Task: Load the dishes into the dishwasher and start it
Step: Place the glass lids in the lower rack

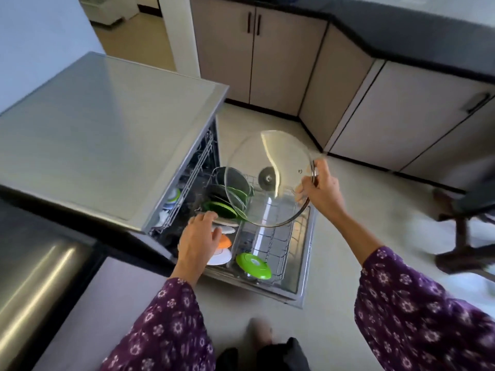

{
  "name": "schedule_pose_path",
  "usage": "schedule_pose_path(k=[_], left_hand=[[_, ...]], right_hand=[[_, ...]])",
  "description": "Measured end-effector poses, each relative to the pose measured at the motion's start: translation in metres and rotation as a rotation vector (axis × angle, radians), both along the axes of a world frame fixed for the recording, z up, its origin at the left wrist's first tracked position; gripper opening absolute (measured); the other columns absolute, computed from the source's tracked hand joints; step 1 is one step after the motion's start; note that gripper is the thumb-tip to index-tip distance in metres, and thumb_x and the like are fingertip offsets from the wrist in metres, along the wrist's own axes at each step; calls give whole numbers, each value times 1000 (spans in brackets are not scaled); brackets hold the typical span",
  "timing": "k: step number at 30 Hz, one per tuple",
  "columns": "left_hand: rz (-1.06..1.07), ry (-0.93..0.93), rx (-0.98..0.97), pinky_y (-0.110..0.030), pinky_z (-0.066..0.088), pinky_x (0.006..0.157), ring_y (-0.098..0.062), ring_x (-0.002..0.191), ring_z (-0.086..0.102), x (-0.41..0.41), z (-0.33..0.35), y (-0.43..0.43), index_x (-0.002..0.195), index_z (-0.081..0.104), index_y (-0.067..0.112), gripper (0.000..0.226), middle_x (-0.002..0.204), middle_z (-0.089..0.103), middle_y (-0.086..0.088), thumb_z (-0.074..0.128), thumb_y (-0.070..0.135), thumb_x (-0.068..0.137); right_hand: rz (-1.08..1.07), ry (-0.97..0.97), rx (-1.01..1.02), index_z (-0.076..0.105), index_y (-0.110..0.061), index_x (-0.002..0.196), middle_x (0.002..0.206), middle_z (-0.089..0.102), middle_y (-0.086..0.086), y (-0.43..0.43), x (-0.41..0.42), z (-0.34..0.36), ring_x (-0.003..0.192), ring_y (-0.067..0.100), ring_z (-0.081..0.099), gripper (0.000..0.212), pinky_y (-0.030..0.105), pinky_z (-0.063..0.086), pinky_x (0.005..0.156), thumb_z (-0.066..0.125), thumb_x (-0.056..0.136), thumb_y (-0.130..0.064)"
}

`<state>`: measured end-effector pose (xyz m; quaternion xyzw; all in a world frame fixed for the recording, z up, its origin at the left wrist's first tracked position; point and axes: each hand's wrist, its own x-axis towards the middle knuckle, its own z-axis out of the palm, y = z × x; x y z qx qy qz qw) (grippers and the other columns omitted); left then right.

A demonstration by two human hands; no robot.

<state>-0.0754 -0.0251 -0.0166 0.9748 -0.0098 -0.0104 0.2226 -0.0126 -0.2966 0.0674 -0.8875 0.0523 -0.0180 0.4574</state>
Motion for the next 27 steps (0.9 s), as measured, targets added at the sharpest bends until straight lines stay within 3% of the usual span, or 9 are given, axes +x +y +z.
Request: schedule_pose_path(k=[4, 8, 15, 18, 21, 24, 27], left_hand=[[-53, 48, 7, -38, 49, 75, -27, 99, 58, 20, -36, -27, 115, 57, 12, 28, 107, 62, -7, 59, 23, 89], [-108, 112, 19, -27, 42, 74, -22, 100, 59, 33, -101, -49, 121, 53, 14, 31, 108, 61, -5, 56, 26, 92], [-109, 144, -40, -26, 46, 79, -20, 106, 59, 77, -231, -70, 130, 42, 17, 44, 114, 60, -3, 58, 28, 91], [-119, 89, -91, -22, 44, 71, -21, 101, 61, 112, -272, -78, 141, 34, 12, 58, 116, 61, -8, 61, 22, 90], [-154, 17, -122, -25, 47, 87, -23, 113, 56, 149, -306, -89, 146, 27, 9, 67, 132, 53, -13, 62, 16, 89], [-176, -50, -106, -25, 40, 100, -22, 124, 49, 178, -334, -97, 147, 26, 10, 69, 140, 45, -11, 63, 15, 89], [-209, -99, -118, -26, 37, 104, -23, 125, 48, 197, -354, -105, 145, 32, 12, 66, 138, 50, -8, 64, 11, 87]], right_hand=[[27, -39, -152, 40, -10, 105, 67, 61, 19, -25, 13, -68, 56, 36, 63, 13, 40, 48, 38, 44, 94, -4], [70, -84, -289, 47, 1, 109, 51, 42, -8, -35, 32, -153, 35, 14, 39, 15, 19, 30, 31, 44, 94, 0], [121, -45, -604, 43, -16, 119, 52, 53, 5, -36, 74, -309, 36, 24, 51, 24, 33, 45, 32, 39, 97, -10], [164, -38, -715, 29, -25, 123, 53, 52, -1, -32, 88, -358, 34, 15, 45, 31, 26, 42, 34, 36, 97, -9], [189, -45, -731, 37, -18, 122, 55, 46, -6, -33, 101, -395, 34, 9, 37, 27, 18, 23, 34, 32, 99, -6], [205, -84, -776, 43, -15, 121, 60, 47, -5, -39, 109, -422, 35, 7, 35, 27, 19, 20, 33, 33, 99, -4], [226, -117, -788, 35, -21, 120, 63, 51, -3, -48, 112, -443, 35, 8, 34, 29, 18, 21, 32, 38, 97, -3]])
